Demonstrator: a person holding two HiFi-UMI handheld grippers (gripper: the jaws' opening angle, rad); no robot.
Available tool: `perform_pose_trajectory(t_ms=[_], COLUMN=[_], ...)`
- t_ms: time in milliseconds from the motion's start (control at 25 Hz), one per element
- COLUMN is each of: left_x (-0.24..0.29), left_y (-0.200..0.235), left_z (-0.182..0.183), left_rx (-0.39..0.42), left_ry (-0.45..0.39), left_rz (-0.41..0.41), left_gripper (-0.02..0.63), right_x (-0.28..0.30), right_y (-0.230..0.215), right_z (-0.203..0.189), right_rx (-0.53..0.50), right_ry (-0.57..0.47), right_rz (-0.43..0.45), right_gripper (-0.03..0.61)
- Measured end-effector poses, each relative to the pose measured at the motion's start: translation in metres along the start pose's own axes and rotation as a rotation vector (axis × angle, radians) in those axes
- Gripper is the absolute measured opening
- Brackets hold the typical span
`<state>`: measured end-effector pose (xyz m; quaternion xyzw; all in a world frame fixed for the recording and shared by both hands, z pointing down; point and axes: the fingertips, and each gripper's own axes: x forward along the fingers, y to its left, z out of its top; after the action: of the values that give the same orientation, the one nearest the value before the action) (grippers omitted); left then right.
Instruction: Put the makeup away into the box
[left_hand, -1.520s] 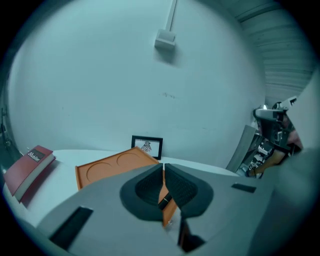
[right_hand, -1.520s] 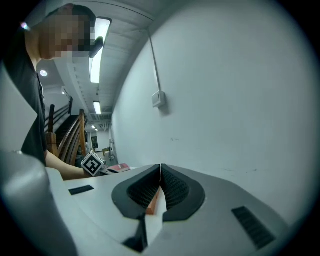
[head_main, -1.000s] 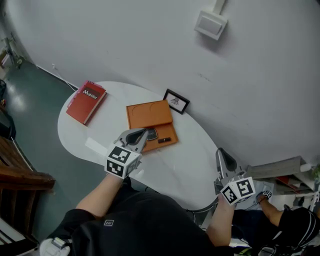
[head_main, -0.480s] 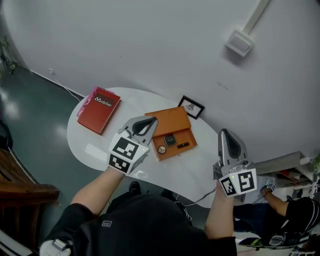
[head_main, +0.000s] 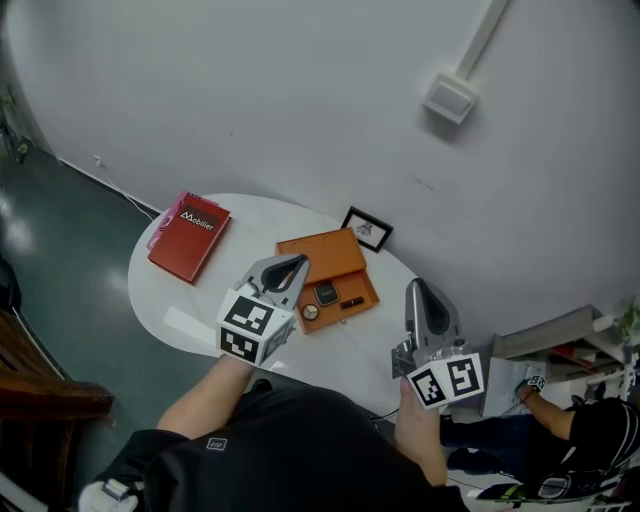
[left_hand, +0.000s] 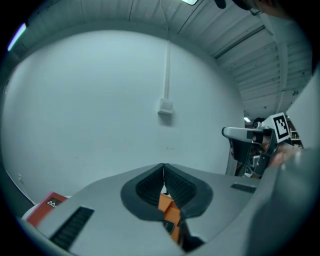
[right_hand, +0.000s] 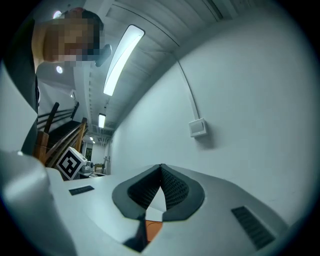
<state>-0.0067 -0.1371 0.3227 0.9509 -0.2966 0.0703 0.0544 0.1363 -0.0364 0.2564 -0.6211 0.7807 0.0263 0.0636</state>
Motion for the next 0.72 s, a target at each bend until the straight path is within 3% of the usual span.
perform_pose_trajectory(t_ms=[320, 440, 560, 720], left_x=[0.029, 0.045, 0.049, 0.046], left_y=[-0.012, -0.017, -0.021, -0.025], left_z=[0.009, 0.026, 0.046, 0.049], left_rx=[0.036, 0.102, 0.173, 0.124], left_ry=[0.003, 0.001, -0.028, -0.054], left_rz=[0.006, -0.020, 0.019, 0.051], left_gripper=[0.015, 0.015, 0.015, 0.015], right_x=[-0.005, 0.010, 0.015, 0.013], right_y=[-0.031, -0.034, -0.039, -0.041], right_z=[-0.001, 0.002, 0.014, 0.006], right_rx=[0.003, -0.030, -0.061, -0.030], right_ry=[0.020, 0.046, 0.026, 0.031], right_rz=[-0.011, 0.056, 0.056, 0.040], right_gripper=[0.034, 0.035, 0.034, 0.034])
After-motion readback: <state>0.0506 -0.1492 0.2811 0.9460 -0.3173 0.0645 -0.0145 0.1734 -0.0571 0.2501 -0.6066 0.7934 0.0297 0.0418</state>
